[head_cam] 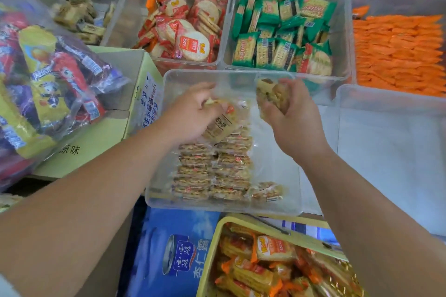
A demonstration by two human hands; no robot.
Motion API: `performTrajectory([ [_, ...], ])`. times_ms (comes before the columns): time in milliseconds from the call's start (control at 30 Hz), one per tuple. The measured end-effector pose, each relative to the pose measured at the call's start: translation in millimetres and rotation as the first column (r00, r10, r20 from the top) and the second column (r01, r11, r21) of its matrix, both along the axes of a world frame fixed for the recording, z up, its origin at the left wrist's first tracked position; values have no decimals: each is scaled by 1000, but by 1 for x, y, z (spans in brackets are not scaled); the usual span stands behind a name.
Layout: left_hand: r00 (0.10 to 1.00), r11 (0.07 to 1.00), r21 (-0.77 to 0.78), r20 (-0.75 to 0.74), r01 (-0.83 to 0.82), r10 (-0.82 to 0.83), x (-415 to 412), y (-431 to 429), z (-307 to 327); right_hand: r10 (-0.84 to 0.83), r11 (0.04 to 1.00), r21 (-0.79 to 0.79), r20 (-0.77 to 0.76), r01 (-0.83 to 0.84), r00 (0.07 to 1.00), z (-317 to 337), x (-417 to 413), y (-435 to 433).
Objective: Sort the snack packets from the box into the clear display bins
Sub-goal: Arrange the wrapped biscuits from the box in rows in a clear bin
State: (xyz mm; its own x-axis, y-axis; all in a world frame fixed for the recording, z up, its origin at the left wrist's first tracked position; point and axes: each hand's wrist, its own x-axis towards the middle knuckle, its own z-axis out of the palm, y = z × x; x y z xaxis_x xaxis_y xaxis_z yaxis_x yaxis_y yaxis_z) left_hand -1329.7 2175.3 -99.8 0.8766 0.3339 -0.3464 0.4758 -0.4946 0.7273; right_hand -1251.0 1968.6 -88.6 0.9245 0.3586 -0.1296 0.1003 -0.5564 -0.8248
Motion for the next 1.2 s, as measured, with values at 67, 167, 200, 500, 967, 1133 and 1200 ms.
performTrajectory([
  [67, 966, 971, 74, -141, 228, -216, 15, 3, -4, 136, 982, -151, 170, -110, 976, 0, 18, 4],
  [167, 886, 911, 131, -321, 391, -334, 36, 0, -7, 306, 938, -254, 286, -236, 908, 0, 38, 17],
  [200, 870, 907, 121, -357, 404, -340, 41, -1, -7, 361, 915, -298, 297, -273, 884, -1, 44, 23],
  [500, 864, 933, -9, -373, 361, -338, 36, 0, -21, 625, 640, -648, 128, -412, 770, -22, 64, 75],
  [967, 898, 917, 77, -247, 392, -364, -13, 0, -9, 579, 594, -708, 46, -383, 814, -71, 60, 107],
  [1133, 992, 995, 81, 114, -58, 48, -56, 9, 5, 503, 728, -551, 25, -408, 864, -76, 59, 94],
  [1200, 935, 959, 91, 264, -268, 237, -77, 13, 4, 338, 893, -322, 15, -315, 941, -78, 54, 82],
])
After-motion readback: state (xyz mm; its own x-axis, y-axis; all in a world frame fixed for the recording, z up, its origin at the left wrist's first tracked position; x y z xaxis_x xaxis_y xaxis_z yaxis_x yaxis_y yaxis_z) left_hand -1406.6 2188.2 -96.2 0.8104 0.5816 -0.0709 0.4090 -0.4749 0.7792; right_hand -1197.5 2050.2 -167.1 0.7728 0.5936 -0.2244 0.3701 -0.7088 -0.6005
